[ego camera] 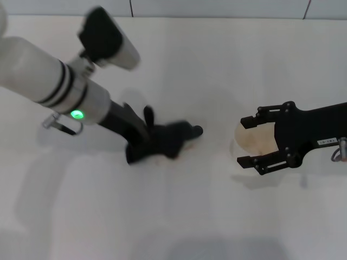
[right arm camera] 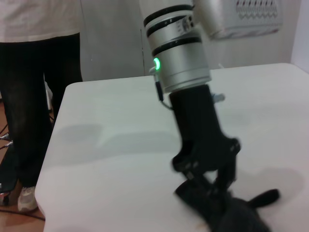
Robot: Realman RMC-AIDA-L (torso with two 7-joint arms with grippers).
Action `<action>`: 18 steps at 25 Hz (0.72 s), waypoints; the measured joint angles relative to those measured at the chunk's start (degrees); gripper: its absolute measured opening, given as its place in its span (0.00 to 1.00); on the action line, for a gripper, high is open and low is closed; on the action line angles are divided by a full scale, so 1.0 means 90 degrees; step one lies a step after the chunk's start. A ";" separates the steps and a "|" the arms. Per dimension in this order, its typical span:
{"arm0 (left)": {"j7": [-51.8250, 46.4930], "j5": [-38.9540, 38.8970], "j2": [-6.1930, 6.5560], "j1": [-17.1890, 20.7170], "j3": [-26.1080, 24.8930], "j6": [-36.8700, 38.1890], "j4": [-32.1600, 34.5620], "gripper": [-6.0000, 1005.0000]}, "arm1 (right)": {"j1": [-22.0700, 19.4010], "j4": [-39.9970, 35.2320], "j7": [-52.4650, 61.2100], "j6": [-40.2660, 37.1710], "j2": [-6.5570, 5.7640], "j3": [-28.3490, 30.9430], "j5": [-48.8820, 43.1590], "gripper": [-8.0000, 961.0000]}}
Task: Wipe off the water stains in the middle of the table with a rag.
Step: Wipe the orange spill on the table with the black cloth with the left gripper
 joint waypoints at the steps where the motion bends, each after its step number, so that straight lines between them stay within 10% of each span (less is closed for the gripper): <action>1: -0.0015 0.0140 0.0005 -0.0001 -0.0246 -0.0058 -0.0012 0.10 | 0.0011 0.0000 0.0000 0.0003 0.0000 -0.0005 0.0000 0.86; 9: -0.0017 0.0782 0.0019 -0.0267 -0.1328 -0.0599 -0.0380 0.11 | 0.0120 0.0072 0.0000 0.0117 0.0007 -0.0075 0.0000 0.86; 18: 0.0190 0.0236 -0.0024 -0.0612 -0.0430 -0.0593 -0.0744 0.12 | 0.0138 0.0096 -0.0010 0.0288 0.0010 -0.0173 -0.0015 0.86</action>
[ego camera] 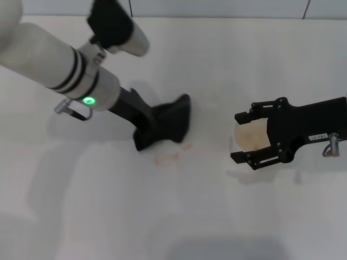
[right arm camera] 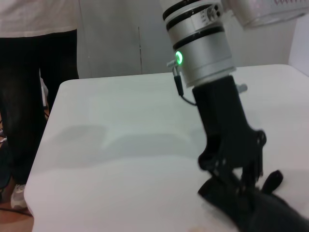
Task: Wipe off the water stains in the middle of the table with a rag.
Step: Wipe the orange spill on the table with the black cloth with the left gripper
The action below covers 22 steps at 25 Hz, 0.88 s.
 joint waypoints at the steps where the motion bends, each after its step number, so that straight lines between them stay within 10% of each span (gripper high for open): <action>1: 0.0004 -0.0281 0.0000 0.0030 0.0473 0.0098 0.0137 0.12 | -0.0001 0.0000 0.0000 0.0000 0.0000 0.0005 0.0000 0.86; 22: -0.0688 -0.0570 -0.0027 0.1889 0.1994 0.0780 0.2572 0.13 | 0.0008 -0.0012 0.0028 0.0023 0.0000 -0.0012 0.0042 0.86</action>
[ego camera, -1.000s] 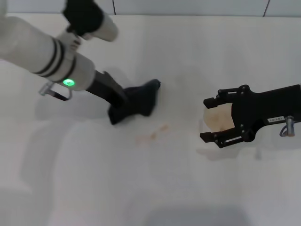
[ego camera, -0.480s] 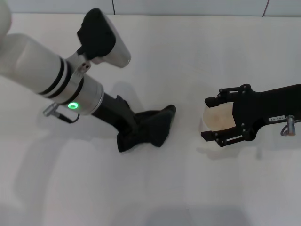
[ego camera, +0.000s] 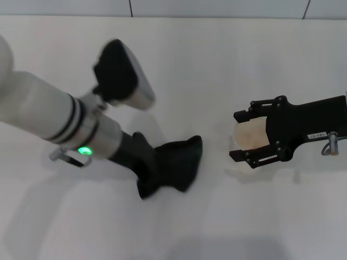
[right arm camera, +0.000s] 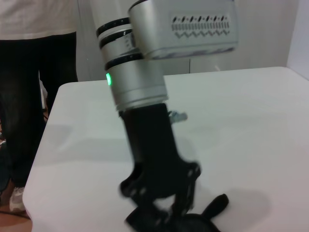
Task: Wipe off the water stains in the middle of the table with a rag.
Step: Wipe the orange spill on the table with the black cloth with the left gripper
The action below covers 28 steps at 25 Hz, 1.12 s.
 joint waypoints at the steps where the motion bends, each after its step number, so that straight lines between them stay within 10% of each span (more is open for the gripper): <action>1: 0.0001 0.0028 0.0017 0.0001 -0.0141 -0.0038 -0.0026 0.13 | 0.0000 0.0003 0.0006 0.0003 0.0000 -0.0004 0.0001 0.86; 13: 0.0429 0.0862 0.0081 -0.0332 -0.2334 -0.0449 -0.0947 0.14 | -0.0036 0.0021 -0.0022 -0.0022 0.0000 -0.0066 0.0014 0.86; 28: 0.0264 -0.0066 0.0018 -0.0015 -0.0338 -0.0025 -0.0016 0.16 | -0.0058 -0.0022 -0.0028 -0.0059 -0.0003 -0.0067 0.0013 0.86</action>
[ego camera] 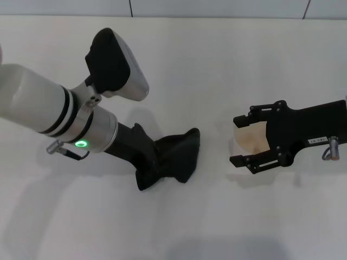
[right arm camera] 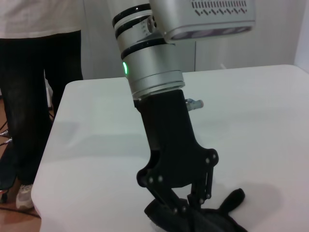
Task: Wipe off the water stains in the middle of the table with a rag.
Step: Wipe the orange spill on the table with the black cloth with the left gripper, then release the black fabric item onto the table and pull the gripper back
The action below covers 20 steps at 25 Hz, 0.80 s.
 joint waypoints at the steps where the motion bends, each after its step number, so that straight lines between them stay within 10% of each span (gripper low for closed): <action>1: -0.0015 0.0006 -0.0002 0.0039 0.0021 0.0001 0.0042 0.16 | 0.0000 0.0000 0.0000 -0.0004 0.0003 -0.0004 0.0000 0.86; 20: 0.0255 -0.0070 0.0046 0.0583 -0.0985 0.0075 0.0412 0.17 | -0.0017 0.0041 0.0011 -0.0060 0.0003 0.0035 -0.0001 0.86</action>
